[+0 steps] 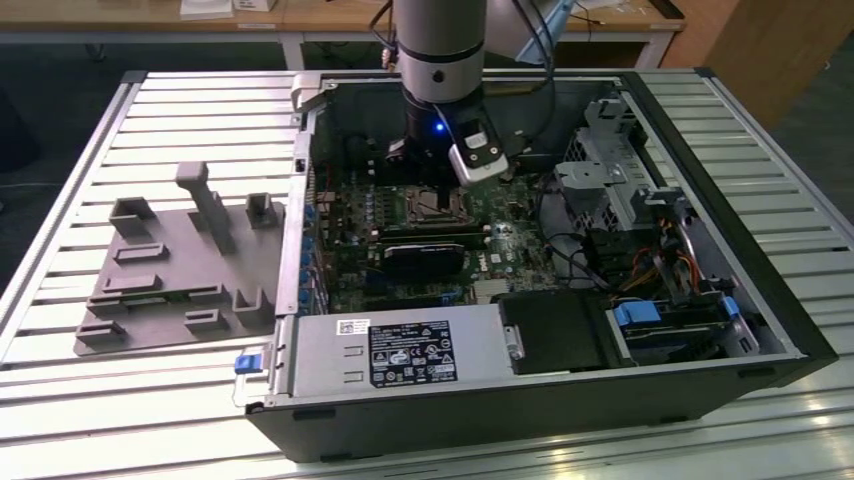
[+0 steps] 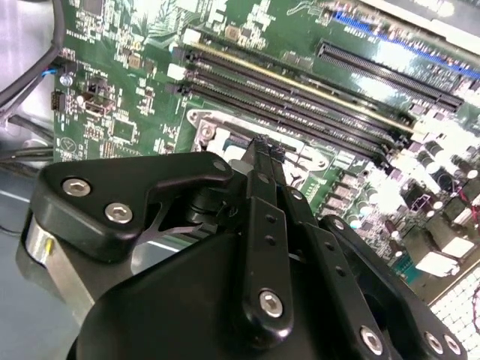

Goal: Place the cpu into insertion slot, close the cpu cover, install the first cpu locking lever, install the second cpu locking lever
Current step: 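Install the second cpu locking lever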

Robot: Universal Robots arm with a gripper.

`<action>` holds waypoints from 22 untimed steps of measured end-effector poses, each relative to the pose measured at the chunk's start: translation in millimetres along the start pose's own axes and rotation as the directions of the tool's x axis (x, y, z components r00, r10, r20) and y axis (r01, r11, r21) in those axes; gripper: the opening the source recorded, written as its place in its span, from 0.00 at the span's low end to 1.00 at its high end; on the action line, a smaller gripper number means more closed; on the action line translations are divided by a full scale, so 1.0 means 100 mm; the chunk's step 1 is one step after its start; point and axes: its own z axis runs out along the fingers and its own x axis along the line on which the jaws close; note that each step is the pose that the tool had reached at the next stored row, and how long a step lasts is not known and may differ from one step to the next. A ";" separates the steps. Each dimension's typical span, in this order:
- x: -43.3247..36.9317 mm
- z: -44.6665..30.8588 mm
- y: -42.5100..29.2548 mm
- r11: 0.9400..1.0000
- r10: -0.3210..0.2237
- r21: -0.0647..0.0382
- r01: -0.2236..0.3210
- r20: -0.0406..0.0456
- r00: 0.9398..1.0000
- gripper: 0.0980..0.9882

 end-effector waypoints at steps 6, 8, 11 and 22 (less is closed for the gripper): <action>-0.005 0.017 -0.069 1.000 -0.003 0.000 0.003 0.000 1.000 0.01; -0.002 0.024 -0.082 1.000 -0.004 0.000 0.004 0.000 1.000 0.01; 0.019 0.032 -0.091 1.000 -0.004 0.000 0.004 0.000 1.000 0.01; 0.101 0.043 -0.111 1.000 0.002 -0.005 -0.002 -0.001 1.000 0.01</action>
